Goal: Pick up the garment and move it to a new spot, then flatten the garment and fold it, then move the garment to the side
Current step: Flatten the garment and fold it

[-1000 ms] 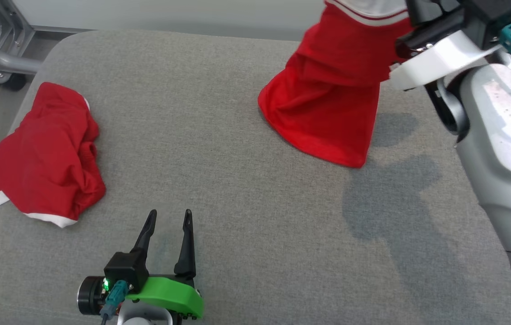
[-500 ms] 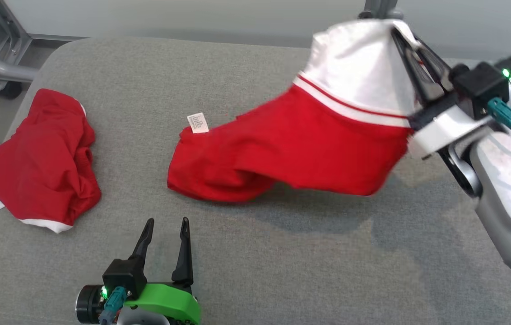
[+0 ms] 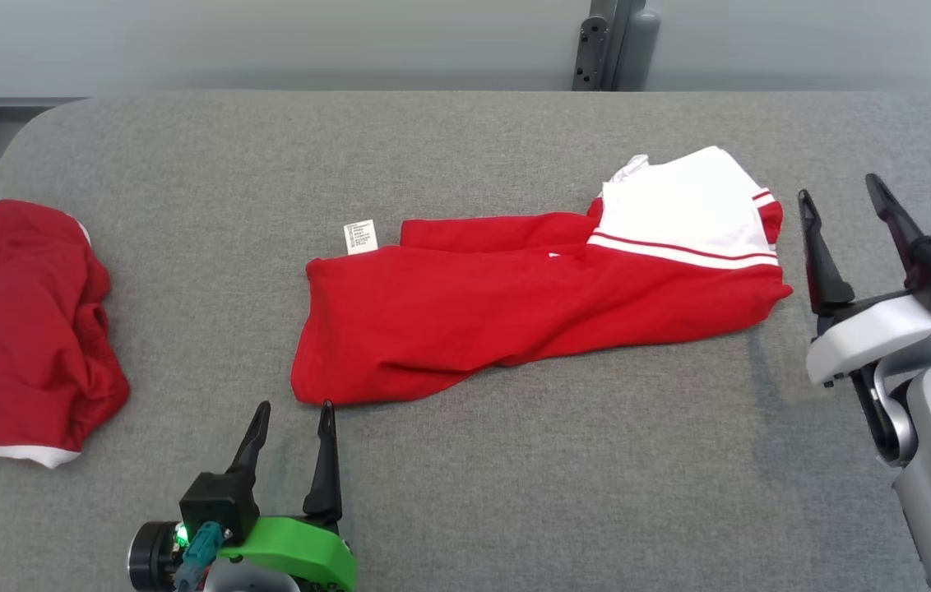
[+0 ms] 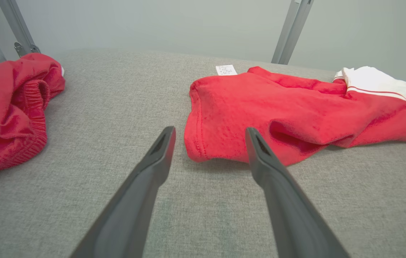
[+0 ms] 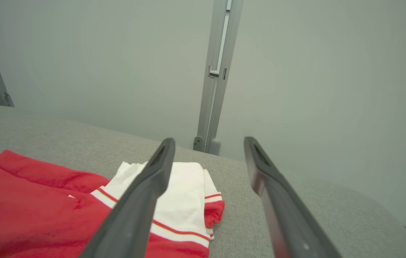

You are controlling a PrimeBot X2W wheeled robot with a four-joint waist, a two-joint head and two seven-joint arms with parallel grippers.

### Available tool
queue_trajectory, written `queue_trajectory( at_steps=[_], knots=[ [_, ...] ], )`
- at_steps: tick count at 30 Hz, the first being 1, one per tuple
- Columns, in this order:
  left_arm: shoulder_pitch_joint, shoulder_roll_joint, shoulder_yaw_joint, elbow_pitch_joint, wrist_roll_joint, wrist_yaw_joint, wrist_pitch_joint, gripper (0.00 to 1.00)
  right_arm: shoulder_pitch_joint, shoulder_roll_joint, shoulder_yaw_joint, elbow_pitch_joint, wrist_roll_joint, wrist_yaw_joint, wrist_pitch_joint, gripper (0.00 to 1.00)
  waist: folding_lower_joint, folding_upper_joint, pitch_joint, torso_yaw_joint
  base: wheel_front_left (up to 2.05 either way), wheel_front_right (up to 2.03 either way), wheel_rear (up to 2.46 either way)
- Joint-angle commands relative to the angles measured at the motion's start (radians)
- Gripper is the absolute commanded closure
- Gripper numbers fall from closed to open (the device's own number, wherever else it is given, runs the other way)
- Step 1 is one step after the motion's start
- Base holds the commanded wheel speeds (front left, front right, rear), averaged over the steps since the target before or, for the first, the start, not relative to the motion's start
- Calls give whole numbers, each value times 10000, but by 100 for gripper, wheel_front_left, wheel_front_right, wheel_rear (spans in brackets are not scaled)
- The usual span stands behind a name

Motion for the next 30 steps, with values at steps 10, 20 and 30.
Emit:
queue_trajectory(
  at_steps=[10,20,30],
  knots=[
    [-634,30,263,497,-220,-63,5,0,1006,846,-92,-607,-30,-2,-33,0,-1,0,-88,-600,0,0,0],
    [-3346,32,719,3441,-282,-273,7,0,787,1178,331,-795,99,-2,-32,0,-1,0,671,-1172,0,0,0],
    [-5552,322,1215,6150,-227,-335,7,0,489,1335,607,-952,207,-2,-32,0,-1,0,1255,-1637,0,0,0]
  ],
)
